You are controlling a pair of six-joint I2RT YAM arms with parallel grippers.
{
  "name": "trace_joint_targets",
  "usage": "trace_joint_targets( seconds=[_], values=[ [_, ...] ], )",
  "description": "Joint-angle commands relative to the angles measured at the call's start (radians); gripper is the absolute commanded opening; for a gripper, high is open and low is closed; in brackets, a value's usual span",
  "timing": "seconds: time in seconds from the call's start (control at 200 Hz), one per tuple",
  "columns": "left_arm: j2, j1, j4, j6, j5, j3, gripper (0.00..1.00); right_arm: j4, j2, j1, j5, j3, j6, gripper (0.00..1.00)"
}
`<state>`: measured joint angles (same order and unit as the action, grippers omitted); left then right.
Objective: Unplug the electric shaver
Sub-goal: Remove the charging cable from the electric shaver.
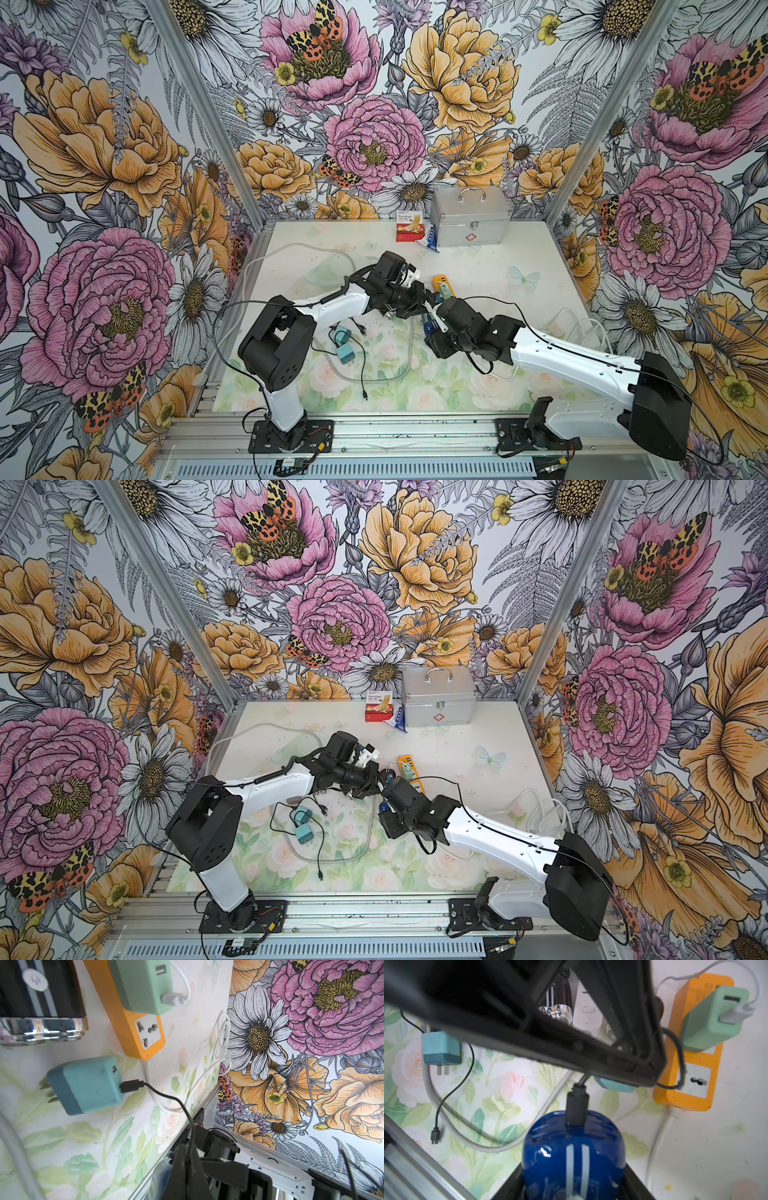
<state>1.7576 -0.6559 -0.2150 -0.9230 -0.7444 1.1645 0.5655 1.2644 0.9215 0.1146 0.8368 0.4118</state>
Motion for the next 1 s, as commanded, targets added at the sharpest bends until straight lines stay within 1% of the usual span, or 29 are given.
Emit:
trace_joint_targets(
  seconds=[0.0,0.085,0.16,0.26,0.43,0.575,0.685,0.841,0.996],
  values=[
    [-0.070,0.027,0.058,0.052,0.079,0.070,0.00,0.013,-0.034,0.078,0.060,-0.030,-0.059,0.05],
    [-0.095,0.023,0.051,0.072,0.111,0.064,0.00,-0.012,-0.061,0.111,0.131,-0.060,-0.042,0.05],
    [-0.113,0.021,0.050,0.083,0.126,0.058,0.00,-0.032,-0.094,0.127,0.169,-0.095,-0.029,0.05],
    [-0.124,0.018,0.040,0.093,0.142,0.060,0.00,-0.076,-0.152,0.137,0.175,-0.144,-0.031,0.05],
    [-0.130,0.007,0.039,0.099,0.170,0.057,0.00,-0.131,-0.211,0.137,0.149,-0.196,-0.030,0.05],
    [-0.143,-0.003,0.041,0.111,0.207,0.058,0.00,-0.141,-0.206,0.140,0.124,-0.207,-0.028,0.05],
    [-0.158,-0.006,0.054,0.118,0.222,0.047,0.00,-0.143,-0.200,0.148,0.133,-0.216,-0.027,0.05],
    [-0.184,-0.001,0.092,0.109,0.245,0.018,0.00,-0.144,-0.195,0.160,0.178,-0.226,-0.021,0.03],
    [-0.198,0.005,0.111,0.101,0.252,0.009,0.00,-0.147,-0.193,0.170,0.242,-0.230,0.012,0.02]
  ],
)
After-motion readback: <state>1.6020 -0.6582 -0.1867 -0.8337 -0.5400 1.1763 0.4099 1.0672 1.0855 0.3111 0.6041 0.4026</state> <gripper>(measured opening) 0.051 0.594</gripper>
